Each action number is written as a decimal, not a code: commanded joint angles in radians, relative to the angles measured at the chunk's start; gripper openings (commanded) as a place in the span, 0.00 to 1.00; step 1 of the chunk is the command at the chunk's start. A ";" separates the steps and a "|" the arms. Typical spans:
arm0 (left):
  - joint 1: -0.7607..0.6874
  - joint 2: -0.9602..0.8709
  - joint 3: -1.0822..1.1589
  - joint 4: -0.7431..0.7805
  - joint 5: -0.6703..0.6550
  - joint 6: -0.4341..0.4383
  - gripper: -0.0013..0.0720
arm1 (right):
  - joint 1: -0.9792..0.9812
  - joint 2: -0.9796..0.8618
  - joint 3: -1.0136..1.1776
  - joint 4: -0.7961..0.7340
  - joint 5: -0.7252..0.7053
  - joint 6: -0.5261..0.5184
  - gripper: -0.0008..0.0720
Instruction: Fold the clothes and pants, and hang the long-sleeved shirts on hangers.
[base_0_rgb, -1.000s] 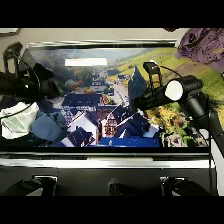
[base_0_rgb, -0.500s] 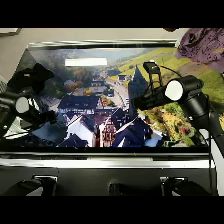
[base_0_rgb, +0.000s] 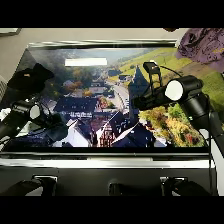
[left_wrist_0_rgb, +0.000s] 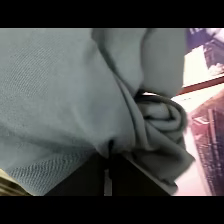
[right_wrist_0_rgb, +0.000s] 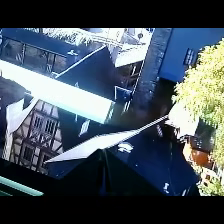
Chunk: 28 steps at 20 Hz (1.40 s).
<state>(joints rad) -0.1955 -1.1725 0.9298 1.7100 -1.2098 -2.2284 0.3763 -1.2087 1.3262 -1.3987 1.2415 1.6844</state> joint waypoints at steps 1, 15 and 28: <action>-0.033 0.059 0.038 -0.029 0.033 0.007 0.04 | 0.001 0.001 0.001 -0.005 0.033 0.006 0.33; -0.437 -0.093 0.336 -0.683 0.600 0.206 0.04 | 0.001 0.291 0.002 -0.739 0.239 0.165 0.51; -0.124 -0.086 0.324 -0.414 0.149 0.201 1.00 | -0.057 0.253 -0.004 -0.677 0.131 0.312 0.80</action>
<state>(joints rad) -0.4576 -1.3365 1.2640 1.1351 -0.8768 -2.0357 0.3618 -0.9363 1.3231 -2.1216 1.4033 1.9472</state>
